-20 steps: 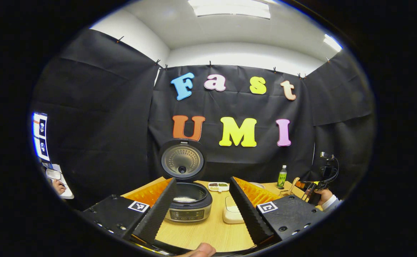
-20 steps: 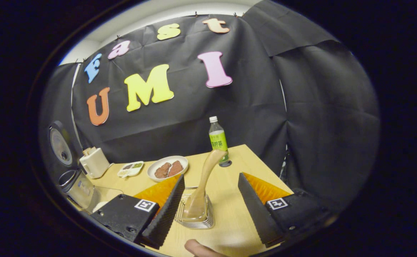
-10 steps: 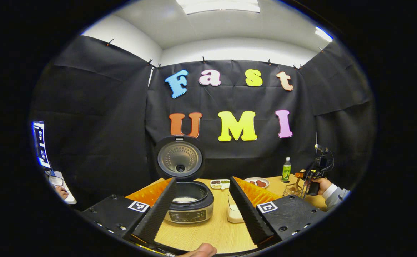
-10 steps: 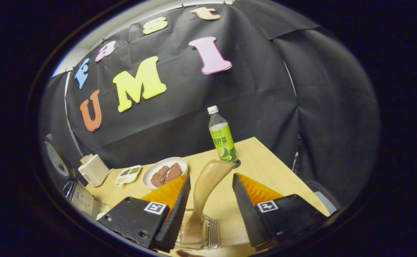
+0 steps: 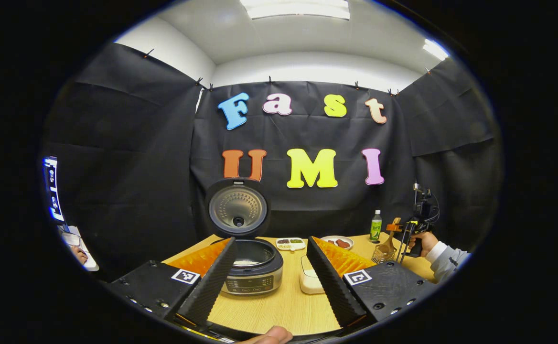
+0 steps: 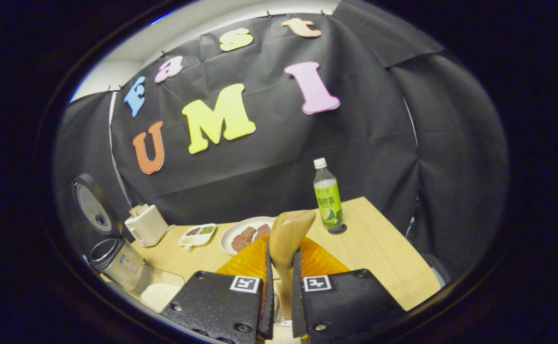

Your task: Close the left gripper, press the button to open the rice cooker; take a wooden spoon from the chopstick holder with the right hand, scoop a spoonful of rice and pour it into the rice cooker, then put the wooden spoon back into the chopstick holder.

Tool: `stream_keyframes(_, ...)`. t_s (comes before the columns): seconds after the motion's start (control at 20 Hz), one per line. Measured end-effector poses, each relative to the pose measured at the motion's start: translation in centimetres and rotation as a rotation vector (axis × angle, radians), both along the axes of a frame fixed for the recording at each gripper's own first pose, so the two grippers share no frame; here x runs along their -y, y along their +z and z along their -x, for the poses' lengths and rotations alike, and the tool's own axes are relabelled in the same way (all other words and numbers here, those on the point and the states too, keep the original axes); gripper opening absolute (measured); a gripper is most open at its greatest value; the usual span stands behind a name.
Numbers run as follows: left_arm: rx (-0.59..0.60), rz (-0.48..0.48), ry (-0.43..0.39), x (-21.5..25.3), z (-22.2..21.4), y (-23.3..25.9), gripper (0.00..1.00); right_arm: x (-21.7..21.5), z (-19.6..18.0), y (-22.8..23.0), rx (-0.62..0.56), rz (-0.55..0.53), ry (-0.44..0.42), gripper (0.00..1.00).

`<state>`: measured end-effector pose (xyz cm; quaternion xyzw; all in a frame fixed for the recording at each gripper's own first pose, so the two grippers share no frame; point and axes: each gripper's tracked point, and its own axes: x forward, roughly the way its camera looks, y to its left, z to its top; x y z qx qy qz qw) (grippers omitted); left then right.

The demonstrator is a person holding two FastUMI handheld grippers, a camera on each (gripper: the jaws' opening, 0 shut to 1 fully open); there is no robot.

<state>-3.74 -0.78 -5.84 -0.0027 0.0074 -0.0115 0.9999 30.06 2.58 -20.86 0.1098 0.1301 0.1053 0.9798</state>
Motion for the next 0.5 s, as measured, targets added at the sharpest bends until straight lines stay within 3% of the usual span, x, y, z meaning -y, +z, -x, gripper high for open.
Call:
stream_keyframes(0.2,0.005,0.015,-0.001,-1.1,1.6,-0.2,0.94,-0.2,2.7,4.9,0.101,0.065,-0.038,0.20)
stream_keyframes(0.5,-0.012,0.046,0.001,-2.6,3.6,-1.6,0.94,-4.9,7.4,9.4,0.150,0.089,0.012,0.19)
